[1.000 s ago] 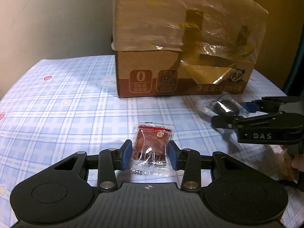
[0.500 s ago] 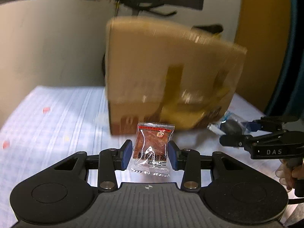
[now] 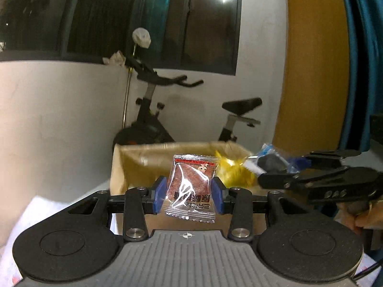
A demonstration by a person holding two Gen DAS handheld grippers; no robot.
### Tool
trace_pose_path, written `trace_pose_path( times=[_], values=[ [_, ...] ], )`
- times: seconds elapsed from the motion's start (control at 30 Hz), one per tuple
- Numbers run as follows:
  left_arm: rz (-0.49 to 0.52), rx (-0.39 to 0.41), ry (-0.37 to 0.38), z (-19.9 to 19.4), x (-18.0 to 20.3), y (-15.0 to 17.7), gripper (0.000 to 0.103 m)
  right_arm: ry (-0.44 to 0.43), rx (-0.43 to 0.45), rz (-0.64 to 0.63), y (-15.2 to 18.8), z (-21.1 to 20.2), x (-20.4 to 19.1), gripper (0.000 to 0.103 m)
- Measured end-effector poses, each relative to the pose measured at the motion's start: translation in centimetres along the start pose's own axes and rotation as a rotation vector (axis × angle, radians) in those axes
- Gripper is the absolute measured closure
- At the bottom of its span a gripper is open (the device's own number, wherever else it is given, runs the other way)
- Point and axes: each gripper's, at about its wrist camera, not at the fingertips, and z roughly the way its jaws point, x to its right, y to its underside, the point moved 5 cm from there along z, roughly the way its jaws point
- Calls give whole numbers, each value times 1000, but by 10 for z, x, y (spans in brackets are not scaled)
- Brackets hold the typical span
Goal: Organize snacks
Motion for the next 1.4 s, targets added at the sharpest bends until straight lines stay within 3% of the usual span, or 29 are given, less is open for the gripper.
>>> trace_pose_path(
  times=[0.13, 0.33, 0.5, 0.7, 0.77, 0.87, 1.2, 1.4],
  values=[
    [-4, -36, -29, 39, -6, -22, 60, 50, -29, -56, -29, 41, 16, 44],
    [-1, -120, -93, 90, -21, -33, 60, 110, -139, -11, -34, 114, 42, 44],
    [7, -171, -127, 108, -26, -27, 60, 138, -225, -39, -24, 142, 43, 44],
    [3, -207, -152, 115, -34, -16, 58, 159, -264, -37, -19, 158, 43, 42],
    [5, -211, -134, 114, -32, -15, 41, 171, -273, -46, -19, 161, 44, 39],
    [3, -200, -133, 108, -35, -15, 25, 181, -253, -34, -22, 154, 44, 34],
    [12, -132, -120, 68, -30, -39, 11, 211, -168, -19, -48, 108, 40, 20],
    [45, -81, -185, 28, -22, -47, 8, 210, -108, 18, -61, 72, 28, 10]
  ],
)
